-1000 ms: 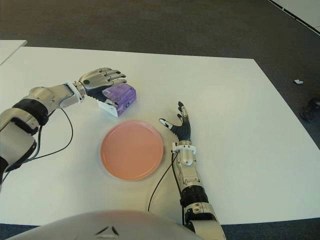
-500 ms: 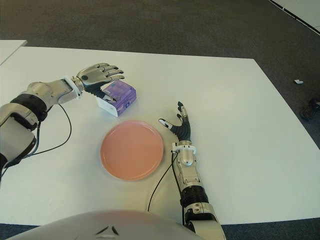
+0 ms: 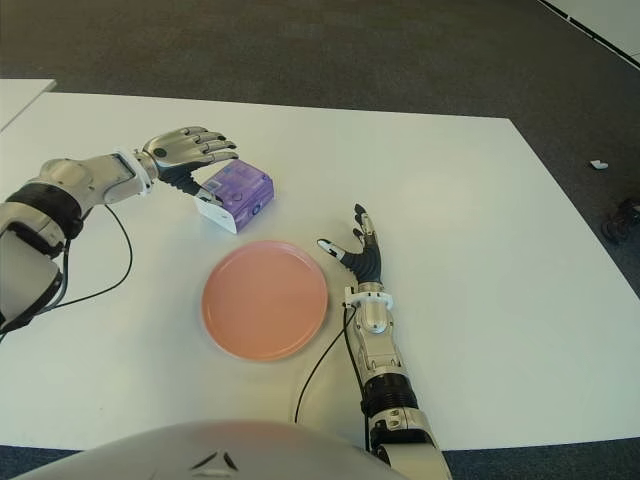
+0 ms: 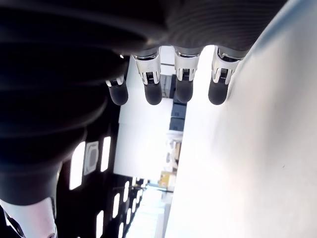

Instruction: Put the tissue paper into the plate.

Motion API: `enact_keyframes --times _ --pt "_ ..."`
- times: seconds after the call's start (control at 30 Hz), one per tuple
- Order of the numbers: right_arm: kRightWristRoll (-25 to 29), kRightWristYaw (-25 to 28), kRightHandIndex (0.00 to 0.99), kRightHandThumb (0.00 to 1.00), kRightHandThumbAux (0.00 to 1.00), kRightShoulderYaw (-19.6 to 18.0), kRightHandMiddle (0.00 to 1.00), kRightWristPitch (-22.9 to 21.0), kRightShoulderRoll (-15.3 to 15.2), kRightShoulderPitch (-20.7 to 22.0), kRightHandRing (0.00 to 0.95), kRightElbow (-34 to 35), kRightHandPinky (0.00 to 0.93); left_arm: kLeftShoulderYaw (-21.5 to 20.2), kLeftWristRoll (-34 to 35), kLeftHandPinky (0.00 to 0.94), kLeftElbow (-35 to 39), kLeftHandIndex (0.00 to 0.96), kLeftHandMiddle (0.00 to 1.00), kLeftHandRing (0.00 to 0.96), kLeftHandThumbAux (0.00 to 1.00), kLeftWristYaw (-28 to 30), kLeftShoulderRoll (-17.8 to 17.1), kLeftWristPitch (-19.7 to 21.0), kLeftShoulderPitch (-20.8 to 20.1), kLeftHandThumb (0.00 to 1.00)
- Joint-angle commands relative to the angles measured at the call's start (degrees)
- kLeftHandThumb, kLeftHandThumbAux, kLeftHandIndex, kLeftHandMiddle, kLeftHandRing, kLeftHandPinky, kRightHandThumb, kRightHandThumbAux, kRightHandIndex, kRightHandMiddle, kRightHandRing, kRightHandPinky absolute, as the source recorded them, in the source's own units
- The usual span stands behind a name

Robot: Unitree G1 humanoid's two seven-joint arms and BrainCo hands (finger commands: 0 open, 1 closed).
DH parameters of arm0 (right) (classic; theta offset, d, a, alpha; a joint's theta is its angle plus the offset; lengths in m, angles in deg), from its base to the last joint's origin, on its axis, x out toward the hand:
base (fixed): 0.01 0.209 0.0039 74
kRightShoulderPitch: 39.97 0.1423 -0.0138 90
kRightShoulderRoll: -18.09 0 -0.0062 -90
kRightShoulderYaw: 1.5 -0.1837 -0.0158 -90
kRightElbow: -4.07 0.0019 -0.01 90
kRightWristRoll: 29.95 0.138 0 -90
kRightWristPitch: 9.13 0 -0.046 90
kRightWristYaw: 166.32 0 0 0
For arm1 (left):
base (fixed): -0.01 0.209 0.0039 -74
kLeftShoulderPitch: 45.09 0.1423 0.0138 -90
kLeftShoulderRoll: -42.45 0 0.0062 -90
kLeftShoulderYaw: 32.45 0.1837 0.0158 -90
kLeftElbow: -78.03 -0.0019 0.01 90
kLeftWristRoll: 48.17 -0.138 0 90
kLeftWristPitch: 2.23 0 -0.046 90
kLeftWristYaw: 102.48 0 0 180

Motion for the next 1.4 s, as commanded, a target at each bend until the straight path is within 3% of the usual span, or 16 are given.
enact_keyframes --times 0.03,0.47,1.4 --pt "0.4 0.9 0.000 0.000 0.710 0.5 0.000 -3.6 0.7 -4.6 0.000 -2.9 0.000 -0.1 0.3 0.000 0.0 0.000 0.000 0.000 0.167 1.7 -0.7 -0.8 -0.1 0.285" --pt "0.4 1.7 0.000 0.000 0.712 0.6 0.000 -4.3 0.7 -5.0 0.000 -1.8 0.000 1.4 -1.1 0.000 -0.1 0.000 0.000 0.000 0.152 2.7 -1.3 -1.7 0.0 0.267" --pt "0.4 2.0 0.000 0.000 0.718 1.2 0.000 -5.1 0.6 -5.6 0.000 -0.1 0.000 5.0 -3.6 0.000 -1.0 0.000 0.000 0.000 0.147 -1.9 0.2 0.1 0.5 0.278"
